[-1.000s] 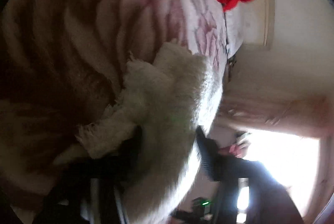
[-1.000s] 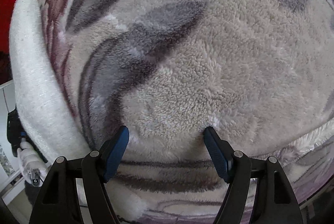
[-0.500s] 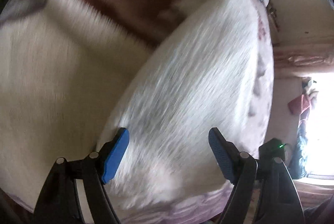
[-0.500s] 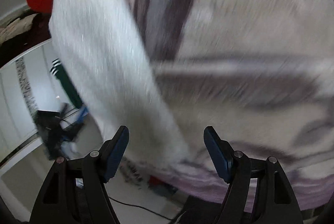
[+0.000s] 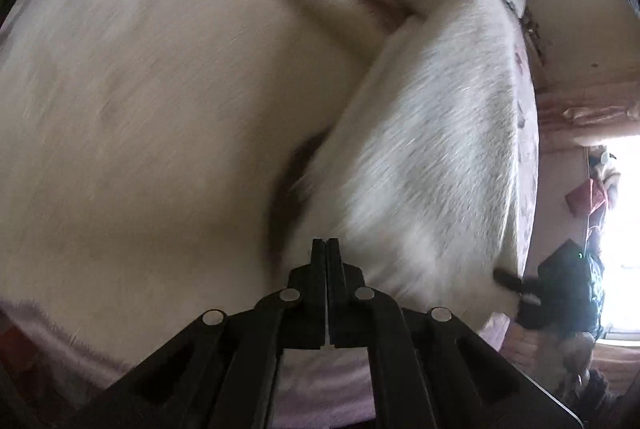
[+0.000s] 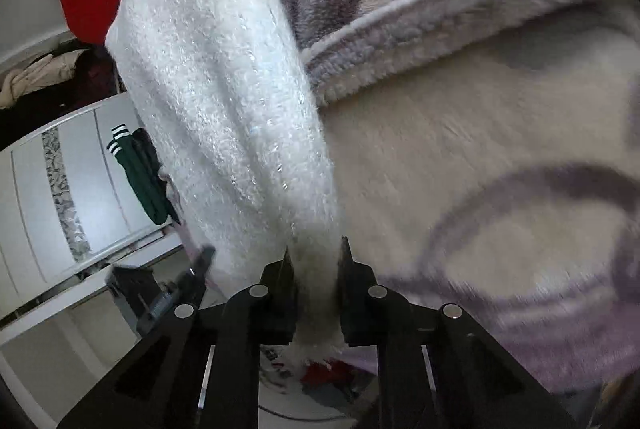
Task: Fold large clothes
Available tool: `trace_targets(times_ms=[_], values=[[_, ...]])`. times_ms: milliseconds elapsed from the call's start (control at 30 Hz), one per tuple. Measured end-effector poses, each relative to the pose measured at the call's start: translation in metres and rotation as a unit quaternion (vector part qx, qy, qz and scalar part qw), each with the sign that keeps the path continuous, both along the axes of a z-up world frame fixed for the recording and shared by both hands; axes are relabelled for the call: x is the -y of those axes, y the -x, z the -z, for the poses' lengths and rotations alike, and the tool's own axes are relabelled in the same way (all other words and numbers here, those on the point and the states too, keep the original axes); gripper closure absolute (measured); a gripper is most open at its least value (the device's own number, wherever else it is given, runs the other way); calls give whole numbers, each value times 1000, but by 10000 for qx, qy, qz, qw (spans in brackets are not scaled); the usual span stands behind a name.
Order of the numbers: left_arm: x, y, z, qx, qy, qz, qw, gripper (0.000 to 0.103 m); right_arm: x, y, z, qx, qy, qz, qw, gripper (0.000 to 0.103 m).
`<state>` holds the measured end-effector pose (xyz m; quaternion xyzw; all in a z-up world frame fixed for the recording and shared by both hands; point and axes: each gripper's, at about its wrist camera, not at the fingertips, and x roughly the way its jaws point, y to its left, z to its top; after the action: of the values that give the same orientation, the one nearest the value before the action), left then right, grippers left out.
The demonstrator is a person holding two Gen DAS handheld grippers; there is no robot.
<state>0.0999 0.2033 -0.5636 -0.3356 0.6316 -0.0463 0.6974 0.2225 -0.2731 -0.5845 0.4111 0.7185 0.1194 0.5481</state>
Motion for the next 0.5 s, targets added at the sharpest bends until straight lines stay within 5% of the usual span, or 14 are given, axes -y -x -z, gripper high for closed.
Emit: trace_targets(times_ms=[33,67,167,200,233,267,367,500], values=[[-7,0,0,-17,229,-95,9997,103,-3,-2,4,15,32,-96,9999,86],[-17,1,1,-63,428,-217,9988,102,-7,-7,9,53,230,-268,9994,84],[-24,-27,-5,191,584,-158,9980,96,-9,-13,24,-55,516,-562,9971,56],[-22,-37,-5,271,516,-65,9983,72,-9,-12,26,-54,472,-523,9975,44],[-20,-51,-2,385,574,101,9976,30,-7,-11,29,43,264,-362,9990,35],[-12,-70,6,459,692,163,9964,18,-6,-10,32,91,115,-257,9996,33],[8,-103,29,546,1252,436,9897,17,-7,-11,49,109,-244,-51,9996,32],[47,-129,47,652,1073,1085,9861,19,-20,-23,62,328,-587,157,9976,21]])
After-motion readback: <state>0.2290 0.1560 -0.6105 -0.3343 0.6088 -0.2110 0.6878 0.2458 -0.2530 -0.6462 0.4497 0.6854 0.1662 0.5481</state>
